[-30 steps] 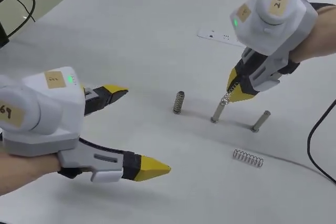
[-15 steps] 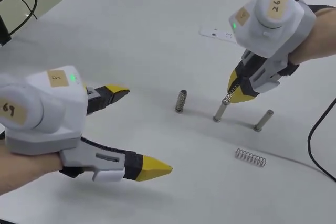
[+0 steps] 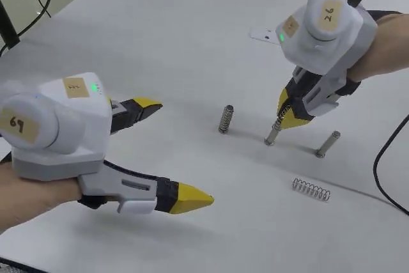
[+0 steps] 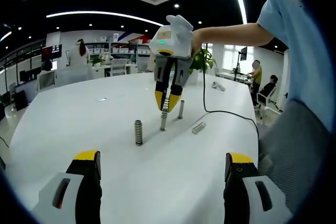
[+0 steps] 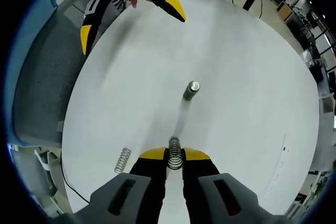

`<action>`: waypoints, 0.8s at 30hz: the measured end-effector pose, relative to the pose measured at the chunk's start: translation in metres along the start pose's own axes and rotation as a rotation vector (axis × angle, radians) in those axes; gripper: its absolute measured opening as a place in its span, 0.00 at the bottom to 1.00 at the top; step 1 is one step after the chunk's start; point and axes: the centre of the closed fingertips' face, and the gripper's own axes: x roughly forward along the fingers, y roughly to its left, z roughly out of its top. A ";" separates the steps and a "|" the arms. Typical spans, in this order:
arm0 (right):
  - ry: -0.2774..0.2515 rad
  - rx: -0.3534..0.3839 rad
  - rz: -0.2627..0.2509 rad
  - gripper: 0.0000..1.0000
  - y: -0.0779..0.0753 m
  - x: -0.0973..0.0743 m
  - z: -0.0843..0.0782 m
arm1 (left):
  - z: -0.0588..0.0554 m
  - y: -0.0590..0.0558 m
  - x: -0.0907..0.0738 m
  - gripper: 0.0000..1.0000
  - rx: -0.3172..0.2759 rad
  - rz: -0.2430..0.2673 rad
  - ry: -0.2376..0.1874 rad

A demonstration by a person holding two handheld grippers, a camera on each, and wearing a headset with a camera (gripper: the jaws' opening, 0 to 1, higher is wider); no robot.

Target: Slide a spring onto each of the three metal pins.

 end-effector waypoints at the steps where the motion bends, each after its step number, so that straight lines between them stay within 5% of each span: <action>1: 0.002 -0.001 0.001 0.08 0.000 0.001 0.000 | 0.000 0.000 0.000 0.96 0.002 0.001 -0.001; 24: 0.044 0.001 0.034 0.08 0.007 0.027 -0.004 | 0.000 0.003 0.000 0.95 -0.003 0.001 0.000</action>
